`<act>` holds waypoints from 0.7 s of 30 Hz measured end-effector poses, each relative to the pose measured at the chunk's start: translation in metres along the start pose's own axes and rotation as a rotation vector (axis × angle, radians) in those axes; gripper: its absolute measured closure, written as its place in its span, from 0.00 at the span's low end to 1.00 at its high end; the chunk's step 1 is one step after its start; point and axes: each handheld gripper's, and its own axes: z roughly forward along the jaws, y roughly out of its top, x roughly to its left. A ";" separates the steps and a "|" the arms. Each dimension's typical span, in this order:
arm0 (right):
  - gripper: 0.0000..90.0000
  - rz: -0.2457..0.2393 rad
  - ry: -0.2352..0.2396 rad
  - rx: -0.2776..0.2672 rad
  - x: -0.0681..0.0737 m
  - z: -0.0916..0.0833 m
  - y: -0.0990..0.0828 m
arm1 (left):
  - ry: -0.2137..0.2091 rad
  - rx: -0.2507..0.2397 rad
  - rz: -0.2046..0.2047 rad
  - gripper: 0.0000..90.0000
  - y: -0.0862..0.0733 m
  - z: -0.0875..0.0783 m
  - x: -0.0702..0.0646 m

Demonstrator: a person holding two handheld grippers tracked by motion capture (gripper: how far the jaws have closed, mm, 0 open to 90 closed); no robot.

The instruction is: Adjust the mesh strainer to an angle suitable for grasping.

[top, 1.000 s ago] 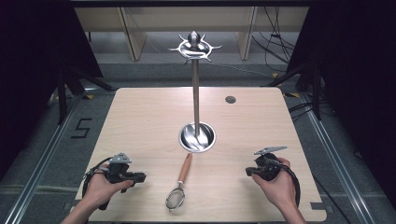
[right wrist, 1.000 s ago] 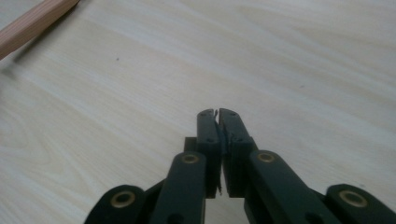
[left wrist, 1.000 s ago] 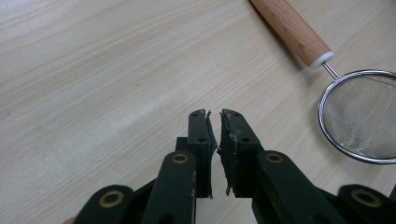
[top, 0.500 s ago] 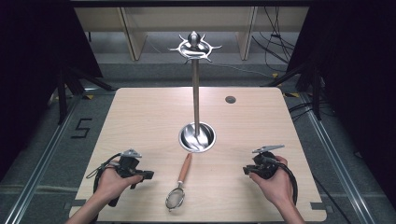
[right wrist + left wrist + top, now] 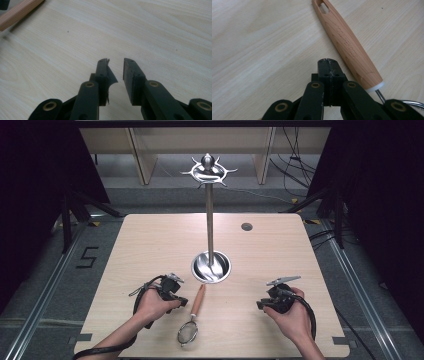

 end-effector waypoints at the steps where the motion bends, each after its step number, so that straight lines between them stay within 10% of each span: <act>1: 0.83 -0.001 0.000 0.002 0.000 0.000 0.000 | 0.005 0.006 0.004 0.99 0.001 0.002 -0.002; 21: 0.80 0.005 0.005 0.019 0.002 0.002 0.000 | -0.049 0.016 0.067 0.99 0.019 0.030 -0.041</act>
